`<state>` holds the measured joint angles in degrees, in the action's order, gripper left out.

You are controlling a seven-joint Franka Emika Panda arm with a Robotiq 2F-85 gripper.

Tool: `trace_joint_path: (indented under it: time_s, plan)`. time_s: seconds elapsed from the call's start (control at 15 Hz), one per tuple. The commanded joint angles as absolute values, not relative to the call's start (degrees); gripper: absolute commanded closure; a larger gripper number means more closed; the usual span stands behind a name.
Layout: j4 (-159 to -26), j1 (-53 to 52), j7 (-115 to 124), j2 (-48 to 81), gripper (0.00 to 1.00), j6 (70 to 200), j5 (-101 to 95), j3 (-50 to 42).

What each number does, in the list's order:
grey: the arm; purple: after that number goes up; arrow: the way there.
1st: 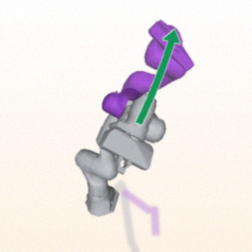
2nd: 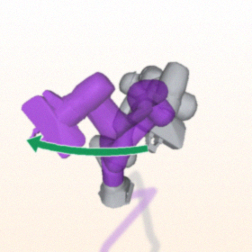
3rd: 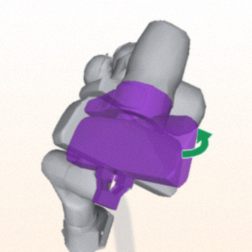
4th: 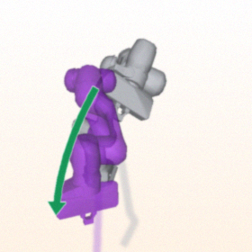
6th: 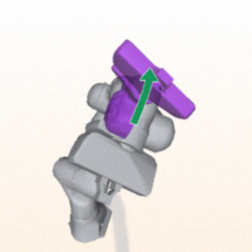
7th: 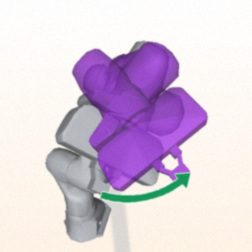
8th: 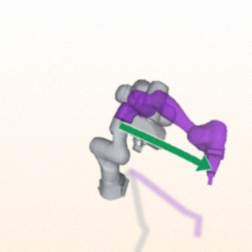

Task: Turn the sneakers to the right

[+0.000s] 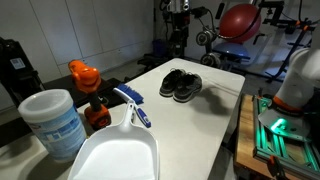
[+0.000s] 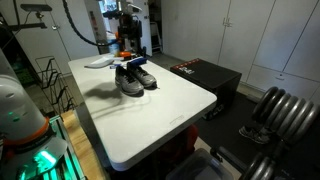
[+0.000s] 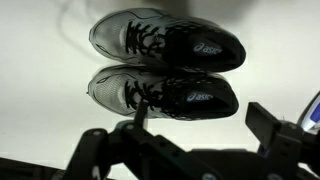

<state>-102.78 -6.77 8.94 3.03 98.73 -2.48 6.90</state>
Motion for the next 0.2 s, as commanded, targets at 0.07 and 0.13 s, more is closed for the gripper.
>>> trace_joint_path:
  time_s: [0.07,0.13]
  plan:
    - [-102.55,-6.92,8.95,3.08,0.00,98.58,-2.48,6.77]
    - [-102.55,-6.92,8.95,3.08,0.00,98.58,-2.48,6.77]
